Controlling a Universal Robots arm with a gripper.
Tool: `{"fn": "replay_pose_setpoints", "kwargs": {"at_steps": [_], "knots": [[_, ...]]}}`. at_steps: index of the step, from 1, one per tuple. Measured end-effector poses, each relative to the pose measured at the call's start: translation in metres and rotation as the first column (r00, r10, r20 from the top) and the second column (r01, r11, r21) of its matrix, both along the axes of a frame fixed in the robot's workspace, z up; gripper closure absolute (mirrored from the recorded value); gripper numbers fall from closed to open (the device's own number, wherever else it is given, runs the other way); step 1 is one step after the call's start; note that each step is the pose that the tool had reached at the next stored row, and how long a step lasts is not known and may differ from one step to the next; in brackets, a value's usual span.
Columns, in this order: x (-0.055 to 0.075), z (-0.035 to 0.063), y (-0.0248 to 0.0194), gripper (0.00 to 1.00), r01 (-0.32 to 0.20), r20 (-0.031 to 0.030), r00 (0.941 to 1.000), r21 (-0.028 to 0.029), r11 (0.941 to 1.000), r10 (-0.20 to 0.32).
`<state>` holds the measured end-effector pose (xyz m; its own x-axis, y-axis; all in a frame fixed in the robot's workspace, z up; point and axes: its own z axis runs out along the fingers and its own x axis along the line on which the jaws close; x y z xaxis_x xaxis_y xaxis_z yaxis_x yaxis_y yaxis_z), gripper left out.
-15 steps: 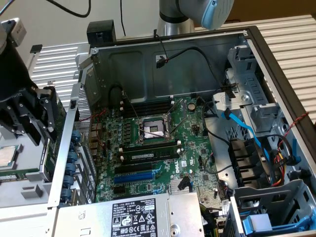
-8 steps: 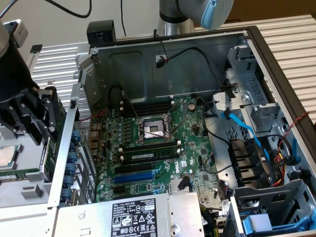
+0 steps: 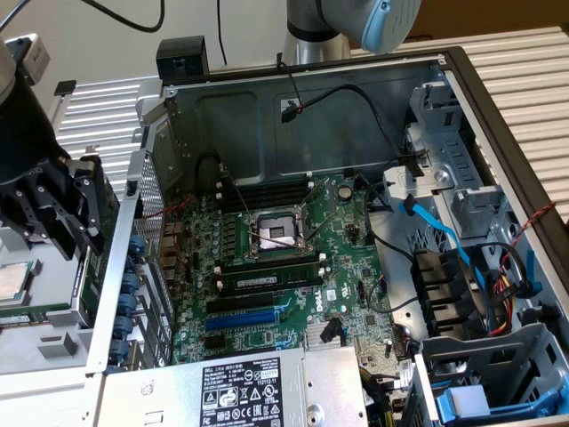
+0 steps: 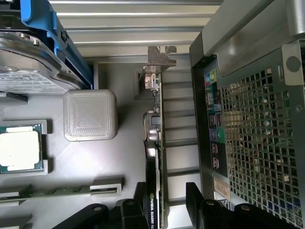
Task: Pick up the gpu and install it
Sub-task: 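Pick up the gpu and move the gpu toward the slot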
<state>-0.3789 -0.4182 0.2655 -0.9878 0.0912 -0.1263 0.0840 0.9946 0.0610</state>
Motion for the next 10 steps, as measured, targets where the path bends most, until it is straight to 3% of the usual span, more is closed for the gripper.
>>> {"fn": "replay_pose_setpoints", "kwargs": {"at_steps": [8, 10], "knots": [[-0.002, -0.0003, 0.0, 0.54, 0.002, -0.0002, 1.0, 0.0005, 1.0, -0.002], [-0.0021, -0.0017, 0.0001, 0.54, 0.003, -0.0001, 1.0, 0.0037, 1.0, -0.003]]}}
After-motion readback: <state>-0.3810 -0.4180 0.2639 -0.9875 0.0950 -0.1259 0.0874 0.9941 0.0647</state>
